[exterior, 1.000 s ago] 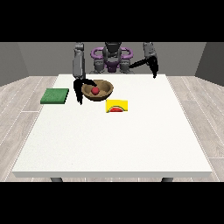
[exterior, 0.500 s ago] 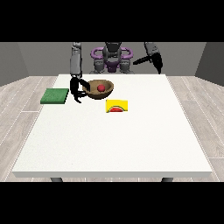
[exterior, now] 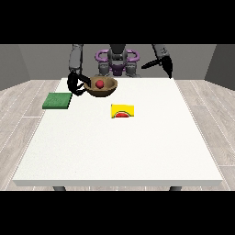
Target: Pick the cup and pour the ball into the bowl, then pick the bowl and place it on the pad
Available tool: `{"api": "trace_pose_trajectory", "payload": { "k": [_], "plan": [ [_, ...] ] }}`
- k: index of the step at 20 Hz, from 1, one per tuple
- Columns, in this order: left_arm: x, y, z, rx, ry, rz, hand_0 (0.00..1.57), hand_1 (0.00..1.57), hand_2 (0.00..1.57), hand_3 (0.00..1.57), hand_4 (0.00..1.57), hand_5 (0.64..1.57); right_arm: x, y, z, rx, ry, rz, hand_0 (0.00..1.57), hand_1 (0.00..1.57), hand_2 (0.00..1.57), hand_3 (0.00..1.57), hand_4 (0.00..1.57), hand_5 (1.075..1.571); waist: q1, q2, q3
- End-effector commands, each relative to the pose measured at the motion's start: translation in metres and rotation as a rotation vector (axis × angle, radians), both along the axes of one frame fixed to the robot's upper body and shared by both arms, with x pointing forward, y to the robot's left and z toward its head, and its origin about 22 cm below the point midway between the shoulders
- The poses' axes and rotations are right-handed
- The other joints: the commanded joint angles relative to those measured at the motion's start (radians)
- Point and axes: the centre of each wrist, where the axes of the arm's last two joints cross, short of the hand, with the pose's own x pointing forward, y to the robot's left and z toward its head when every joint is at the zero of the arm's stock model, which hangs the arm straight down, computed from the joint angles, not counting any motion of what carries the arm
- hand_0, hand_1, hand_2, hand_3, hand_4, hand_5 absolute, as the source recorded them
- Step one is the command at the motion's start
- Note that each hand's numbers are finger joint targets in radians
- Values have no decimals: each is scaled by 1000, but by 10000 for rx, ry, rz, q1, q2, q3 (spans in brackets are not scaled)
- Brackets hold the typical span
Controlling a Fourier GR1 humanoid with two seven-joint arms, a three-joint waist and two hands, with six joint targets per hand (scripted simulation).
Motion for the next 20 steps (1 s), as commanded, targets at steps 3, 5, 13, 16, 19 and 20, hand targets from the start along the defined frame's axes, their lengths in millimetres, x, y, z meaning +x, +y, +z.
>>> {"api": "trace_pose_trajectory", "payload": {
  "k": [3,5,13,16,19,20],
  "plan": [
    [-4,7,-7,80,291,178,0,0,0,0,0,1569,11,-43,37,218,260,-44,1571,1571,1571,1571,1061,1559,-222,-235,20],
    [-10,15,-14,193,54,237,0,0,0,0,0,1570,2,-69,36,77,201,-210,1571,1571,1571,1571,1062,1565,-236,-56,20],
    [-2,-9,3,141,-1510,41,0,0,0,0,0,1565,-11,-152,70,1107,-1579,-1140,1571,1571,1571,1571,1062,1562,-71,1544,24],
    [10,-29,15,59,-2047,406,0,0,0,0,0,1565,-4,-163,94,1145,-2022,-699,1571,1571,1571,1571,1062,1562,-334,2151,22],
    [8,-53,41,407,-2968,-526,0,0,0,0,0,1565,-18,-193,94,1388,-2874,-1391,1571,1571,1571,1441,1024,1562,276,3045,35],
    [6,-67,57,352,-3421,-647,0,0,0,0,0,1565,-23,-207,102,1192,-3299,-1532,1571,1571,1571,1366,1031,1562,501,3439,44]
  ]
}}
